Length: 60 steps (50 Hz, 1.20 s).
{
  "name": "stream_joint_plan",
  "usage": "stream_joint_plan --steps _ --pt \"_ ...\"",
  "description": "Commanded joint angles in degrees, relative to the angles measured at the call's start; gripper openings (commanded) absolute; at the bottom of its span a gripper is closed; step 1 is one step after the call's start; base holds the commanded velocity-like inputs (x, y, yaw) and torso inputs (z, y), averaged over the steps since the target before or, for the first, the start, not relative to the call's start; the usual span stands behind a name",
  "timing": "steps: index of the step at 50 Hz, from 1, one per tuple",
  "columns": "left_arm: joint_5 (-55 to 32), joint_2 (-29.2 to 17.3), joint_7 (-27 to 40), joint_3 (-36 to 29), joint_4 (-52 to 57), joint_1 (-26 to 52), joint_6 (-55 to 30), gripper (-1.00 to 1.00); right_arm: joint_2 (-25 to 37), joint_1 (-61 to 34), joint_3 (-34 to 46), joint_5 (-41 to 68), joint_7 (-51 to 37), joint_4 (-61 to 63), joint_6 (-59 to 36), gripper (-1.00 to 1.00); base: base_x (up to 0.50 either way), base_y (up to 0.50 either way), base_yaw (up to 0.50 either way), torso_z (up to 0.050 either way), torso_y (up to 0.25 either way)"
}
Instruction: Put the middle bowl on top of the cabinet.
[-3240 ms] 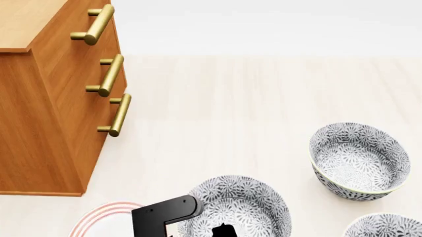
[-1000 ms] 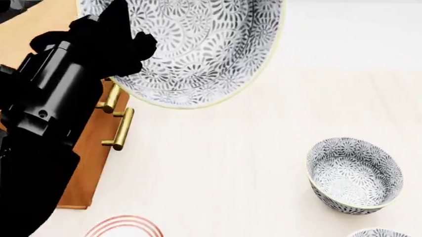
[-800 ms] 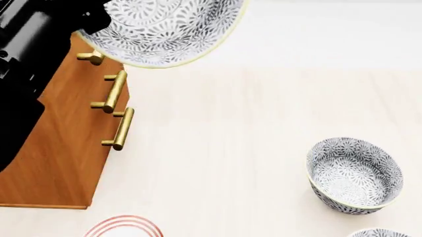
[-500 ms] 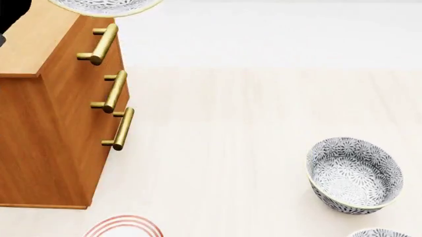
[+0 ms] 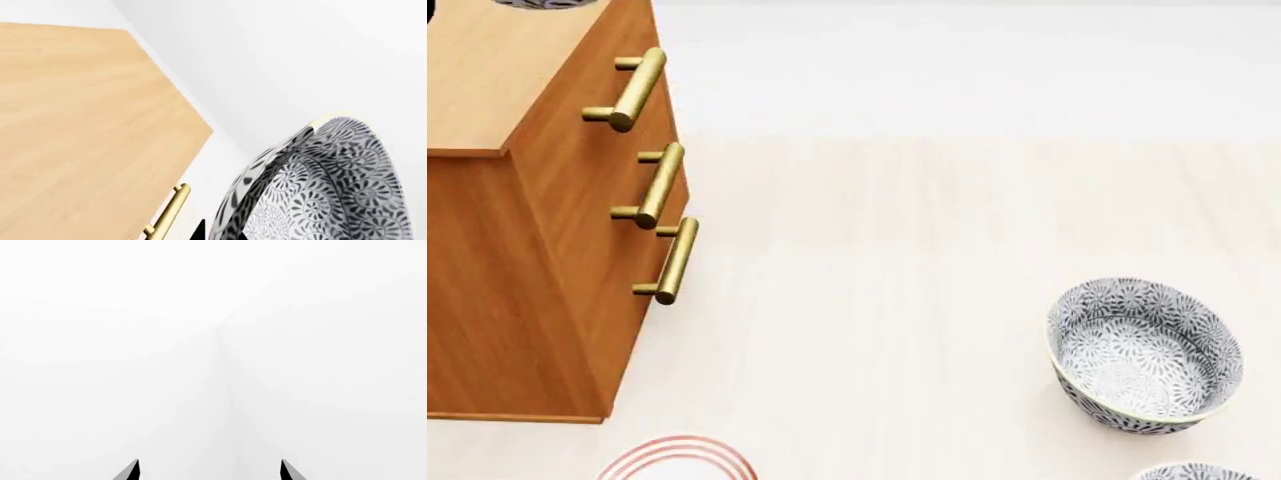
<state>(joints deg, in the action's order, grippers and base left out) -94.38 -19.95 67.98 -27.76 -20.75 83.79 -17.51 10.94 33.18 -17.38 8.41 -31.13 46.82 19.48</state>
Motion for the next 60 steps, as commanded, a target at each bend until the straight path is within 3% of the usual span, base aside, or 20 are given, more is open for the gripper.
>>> stream_joint_plan --steps 1,11,14,16,51,52,60 --pt "4.98 1.45 1.45 0.17 -13.69 0.23 7.74 -1.00 0.12 0.72 -0.34 0.13 -0.29 -0.15 1.10 1.00 0.00 0.00 0.00 0.000 0.000" --pt "6.39 3.41 1.81 2.98 -21.21 -1.28 15.93 -1.00 0.21 1.20 -0.33 -0.07 -0.51 -0.06 1.44 1.00 0.00 0.00 0.00 0.000 0.000" --pt "6.47 3.39 1.73 3.06 -21.50 -1.21 16.17 -1.00 0.18 1.54 -0.41 -0.08 -0.54 -0.06 1.86 1.00 0.00 0.00 0.00 0.000 0.000" --pt "5.21 4.16 -1.91 3.94 -23.03 -0.45 16.03 -1.00 0.16 1.73 -0.47 -0.06 -0.60 0.04 2.03 1.00 0.00 0.00 0.00 0.000 0.000" --pt "7.70 4.02 -3.10 2.48 -29.10 0.02 17.10 -1.00 0.47 2.25 0.12 -0.84 -1.34 0.39 2.89 1.00 0.00 0.00 0.00 0.000 0.000" --pt "7.59 3.97 -3.74 2.74 -28.31 -0.26 17.54 1.00 0.42 2.42 0.08 -0.84 -1.39 0.57 2.97 1.00 0.00 0.00 0.00 0.000 0.000" --pt "7.79 3.52 -2.69 2.58 -26.19 -0.78 17.43 1.00 0.52 2.62 0.21 -1.01 -1.60 1.12 2.71 1.00 0.00 0.00 0.00 0.000 0.000"
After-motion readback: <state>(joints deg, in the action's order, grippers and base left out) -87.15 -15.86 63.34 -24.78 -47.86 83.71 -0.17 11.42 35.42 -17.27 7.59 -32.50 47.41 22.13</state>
